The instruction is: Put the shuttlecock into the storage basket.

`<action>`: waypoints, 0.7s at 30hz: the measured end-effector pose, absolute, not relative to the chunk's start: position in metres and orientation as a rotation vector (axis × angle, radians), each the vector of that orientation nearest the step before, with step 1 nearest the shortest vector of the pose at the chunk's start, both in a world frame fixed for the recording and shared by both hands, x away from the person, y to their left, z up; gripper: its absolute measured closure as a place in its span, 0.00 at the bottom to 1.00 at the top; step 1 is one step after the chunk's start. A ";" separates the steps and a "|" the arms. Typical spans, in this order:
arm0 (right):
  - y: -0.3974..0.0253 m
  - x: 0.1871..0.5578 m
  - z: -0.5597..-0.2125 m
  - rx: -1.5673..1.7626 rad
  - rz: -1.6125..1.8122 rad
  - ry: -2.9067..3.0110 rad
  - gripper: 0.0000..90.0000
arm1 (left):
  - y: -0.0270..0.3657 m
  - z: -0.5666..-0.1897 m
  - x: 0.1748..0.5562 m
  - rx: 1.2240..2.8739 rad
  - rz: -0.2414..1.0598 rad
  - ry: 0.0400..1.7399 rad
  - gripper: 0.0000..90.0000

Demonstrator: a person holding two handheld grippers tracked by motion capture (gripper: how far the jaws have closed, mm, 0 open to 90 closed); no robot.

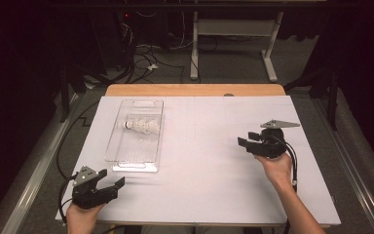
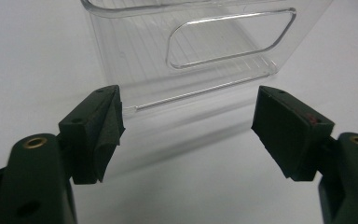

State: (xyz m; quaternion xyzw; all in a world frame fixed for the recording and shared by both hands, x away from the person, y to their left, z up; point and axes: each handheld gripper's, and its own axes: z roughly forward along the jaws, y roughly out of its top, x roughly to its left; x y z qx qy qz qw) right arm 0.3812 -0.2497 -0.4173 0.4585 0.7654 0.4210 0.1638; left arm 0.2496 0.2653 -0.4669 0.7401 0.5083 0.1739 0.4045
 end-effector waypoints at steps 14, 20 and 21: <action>-0.265 0.370 -0.422 1.322 1.206 2.146 0.46 | 0.266 -0.467 0.250 1.859 0.437 1.283 0.28; -0.272 0.363 -0.423 1.317 1.208 2.130 0.46 | 0.266 -0.467 0.249 1.855 0.439 1.283 0.28; -0.274 0.362 -0.423 1.316 1.207 2.128 0.45 | 0.266 -0.467 0.249 1.854 0.439 1.284 0.28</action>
